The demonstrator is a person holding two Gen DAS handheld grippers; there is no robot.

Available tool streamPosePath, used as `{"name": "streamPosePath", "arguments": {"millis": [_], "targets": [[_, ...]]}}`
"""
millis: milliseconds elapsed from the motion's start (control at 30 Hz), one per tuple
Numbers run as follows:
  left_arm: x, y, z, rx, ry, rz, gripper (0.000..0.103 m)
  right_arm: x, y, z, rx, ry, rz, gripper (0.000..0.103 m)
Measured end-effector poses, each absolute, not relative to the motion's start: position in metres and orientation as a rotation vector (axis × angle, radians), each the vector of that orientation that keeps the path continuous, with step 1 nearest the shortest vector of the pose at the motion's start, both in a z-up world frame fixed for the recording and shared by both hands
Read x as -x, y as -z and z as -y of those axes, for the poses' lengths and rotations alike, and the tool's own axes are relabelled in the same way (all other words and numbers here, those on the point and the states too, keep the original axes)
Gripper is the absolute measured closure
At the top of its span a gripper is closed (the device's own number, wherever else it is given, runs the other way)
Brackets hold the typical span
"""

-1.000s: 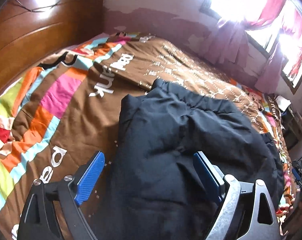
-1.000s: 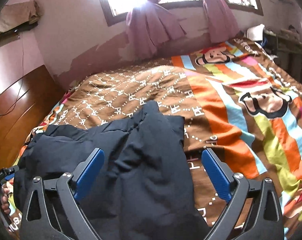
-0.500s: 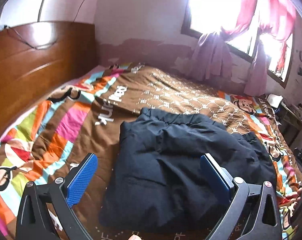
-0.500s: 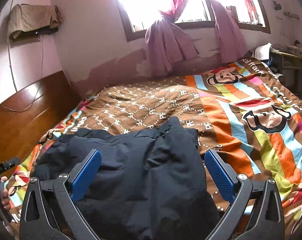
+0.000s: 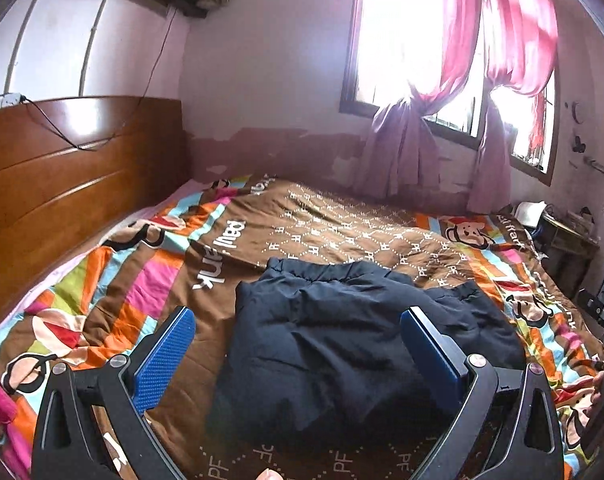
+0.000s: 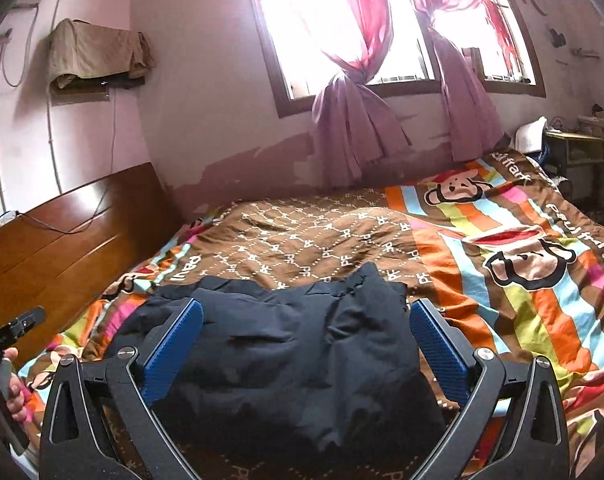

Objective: Fold large clothes

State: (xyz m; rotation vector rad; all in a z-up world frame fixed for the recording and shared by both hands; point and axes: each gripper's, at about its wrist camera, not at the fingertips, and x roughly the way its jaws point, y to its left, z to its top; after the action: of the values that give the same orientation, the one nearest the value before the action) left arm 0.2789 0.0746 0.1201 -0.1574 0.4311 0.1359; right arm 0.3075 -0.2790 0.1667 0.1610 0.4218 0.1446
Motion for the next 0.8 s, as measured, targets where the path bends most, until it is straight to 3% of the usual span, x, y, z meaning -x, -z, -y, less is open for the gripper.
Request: {"name": "streamPosePath", "arguments": {"millis": [800], "targets": [[-0.158,-0.112,-0.044,0.149,-0.111,-0.362,0.000,-0.174,-0.167,0.227,-0.067,-0.258,-0.359,0.001]]}}
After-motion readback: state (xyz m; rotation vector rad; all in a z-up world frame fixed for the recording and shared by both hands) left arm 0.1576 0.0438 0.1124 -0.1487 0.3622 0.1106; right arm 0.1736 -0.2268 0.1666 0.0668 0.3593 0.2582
